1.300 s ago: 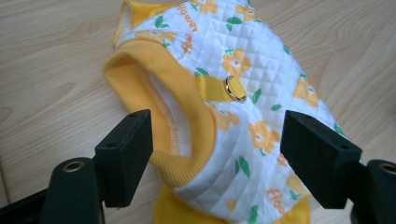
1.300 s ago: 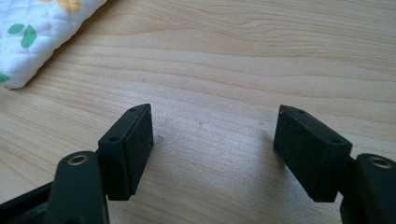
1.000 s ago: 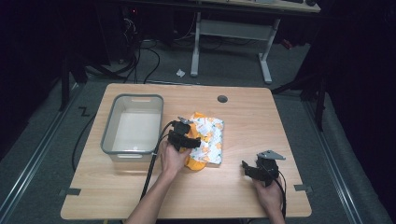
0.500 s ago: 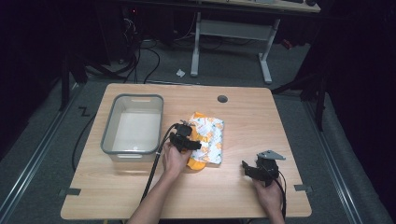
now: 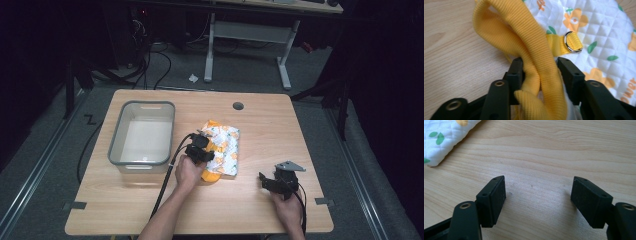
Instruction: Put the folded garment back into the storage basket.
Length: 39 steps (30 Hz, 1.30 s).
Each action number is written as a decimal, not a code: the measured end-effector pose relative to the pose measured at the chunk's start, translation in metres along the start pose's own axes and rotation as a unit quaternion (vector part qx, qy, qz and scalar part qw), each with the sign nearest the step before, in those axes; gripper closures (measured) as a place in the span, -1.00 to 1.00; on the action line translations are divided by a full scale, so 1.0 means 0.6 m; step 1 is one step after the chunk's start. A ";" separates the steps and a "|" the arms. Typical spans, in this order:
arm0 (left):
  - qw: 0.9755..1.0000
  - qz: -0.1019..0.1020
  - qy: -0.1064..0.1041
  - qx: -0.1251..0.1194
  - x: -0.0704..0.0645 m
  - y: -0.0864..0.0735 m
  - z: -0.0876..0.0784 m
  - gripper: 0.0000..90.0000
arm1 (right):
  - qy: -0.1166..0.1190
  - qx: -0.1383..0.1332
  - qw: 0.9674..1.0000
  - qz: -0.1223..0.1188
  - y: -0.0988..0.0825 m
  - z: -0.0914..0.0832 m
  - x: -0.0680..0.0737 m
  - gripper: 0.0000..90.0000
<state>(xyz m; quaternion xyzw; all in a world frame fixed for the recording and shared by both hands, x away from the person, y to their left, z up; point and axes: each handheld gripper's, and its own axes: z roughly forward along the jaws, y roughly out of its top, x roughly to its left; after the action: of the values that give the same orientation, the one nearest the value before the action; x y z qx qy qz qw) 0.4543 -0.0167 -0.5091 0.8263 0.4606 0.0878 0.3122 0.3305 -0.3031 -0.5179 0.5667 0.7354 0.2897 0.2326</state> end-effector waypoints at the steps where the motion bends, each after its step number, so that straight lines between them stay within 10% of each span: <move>1: 1.000 -0.003 -0.004 0.001 0.001 0.000 0.000 0.37 | 0.000 0.000 1.000 0.000 0.000 0.000 0.000 -0.37; 39: 0.994 0.006 -0.080 -0.079 -0.011 0.009 -0.081 0.65 | 0.002 0.000 1.000 0.000 0.000 0.000 0.000 -0.38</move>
<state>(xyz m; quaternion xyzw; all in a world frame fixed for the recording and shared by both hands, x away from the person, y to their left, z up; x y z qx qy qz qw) 0.4333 -0.0032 -0.4663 0.8061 0.4210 0.0591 0.4116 0.3305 -0.3028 -0.5179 0.5662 0.7358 0.2907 0.2314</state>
